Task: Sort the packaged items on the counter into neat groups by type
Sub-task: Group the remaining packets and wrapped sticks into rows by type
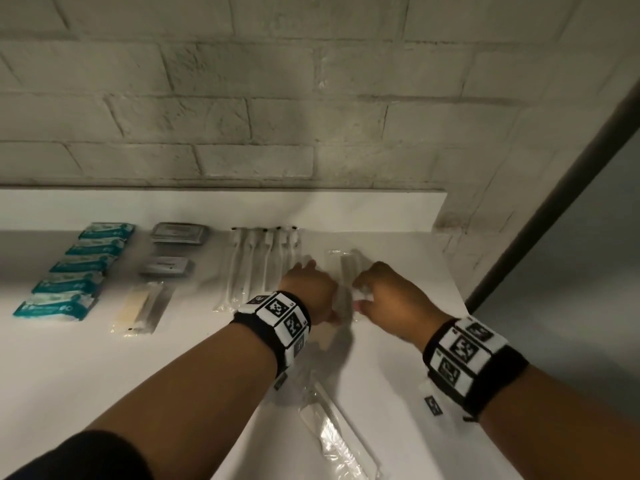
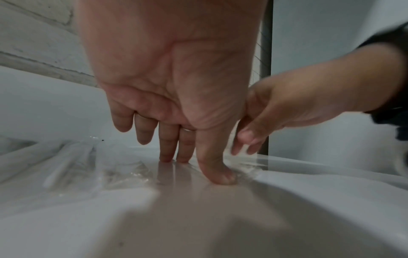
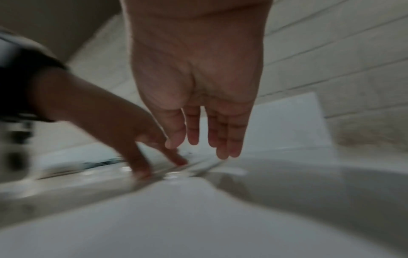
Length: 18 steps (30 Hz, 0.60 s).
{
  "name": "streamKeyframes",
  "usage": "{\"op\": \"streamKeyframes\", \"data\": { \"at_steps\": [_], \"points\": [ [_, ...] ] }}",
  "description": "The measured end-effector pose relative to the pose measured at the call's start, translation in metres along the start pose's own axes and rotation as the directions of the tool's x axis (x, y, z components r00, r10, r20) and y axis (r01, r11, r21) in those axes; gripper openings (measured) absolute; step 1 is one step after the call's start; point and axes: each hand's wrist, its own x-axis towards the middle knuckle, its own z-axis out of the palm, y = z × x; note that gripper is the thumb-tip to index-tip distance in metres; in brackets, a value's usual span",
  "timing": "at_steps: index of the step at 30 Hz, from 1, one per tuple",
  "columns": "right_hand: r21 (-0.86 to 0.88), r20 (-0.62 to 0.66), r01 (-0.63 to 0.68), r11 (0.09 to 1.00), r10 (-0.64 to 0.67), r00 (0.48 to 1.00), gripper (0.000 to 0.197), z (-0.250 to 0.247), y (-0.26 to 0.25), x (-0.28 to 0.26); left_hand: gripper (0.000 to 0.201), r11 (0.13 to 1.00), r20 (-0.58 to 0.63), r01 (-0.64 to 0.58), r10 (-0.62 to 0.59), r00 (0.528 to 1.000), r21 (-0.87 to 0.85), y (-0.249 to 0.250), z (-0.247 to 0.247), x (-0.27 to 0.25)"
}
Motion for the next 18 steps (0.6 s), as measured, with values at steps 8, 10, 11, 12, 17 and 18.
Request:
{"op": "streamKeyframes", "data": {
  "at_steps": [8, 10, 11, 12, 17, 18],
  "points": [
    [-0.154, 0.525, 0.236, 0.959, -0.123, 0.842, 0.053, 0.021, -0.061, -0.070, 0.072, 1.000, 0.051, 0.017, -0.018, 0.999, 0.009, 0.004, -0.010, -0.007],
    [-0.209, 0.517, 0.227, 0.951, -0.089, 0.851, 0.052, 0.027, -0.062, -0.071, 0.072, 1.000, 0.051, 0.019, -0.019, 0.999, -0.001, 0.003, -0.011, -0.009],
    [-0.209, 0.511, 0.217, 0.954, -0.082, 0.856, 0.051, 0.028, -0.061, -0.069, 0.072, 1.000, 0.051, 0.021, -0.020, 0.998, -0.005, 0.004, -0.011, -0.009],
    [-0.198, 0.510, 0.203, 0.959, -0.076, 0.857, 0.049, 0.028, -0.059, -0.066, 0.073, 1.000, 0.051, 0.020, -0.019, 0.998, -0.005, 0.004, -0.011, -0.010],
    [0.054, 0.561, -0.115, 0.992, 0.065, 0.825, 0.029, 0.023, -0.040, -0.053, 0.072, 1.000, 0.047, 0.023, -0.023, 0.999, 0.008, 0.005, -0.012, -0.012],
    [0.110, 0.562, -0.203, 0.973, 0.107, 0.820, 0.023, 0.019, -0.035, -0.052, 0.072, 1.000, 0.047, 0.022, -0.022, 0.999, 0.011, 0.005, -0.012, -0.012]
  ]
}}
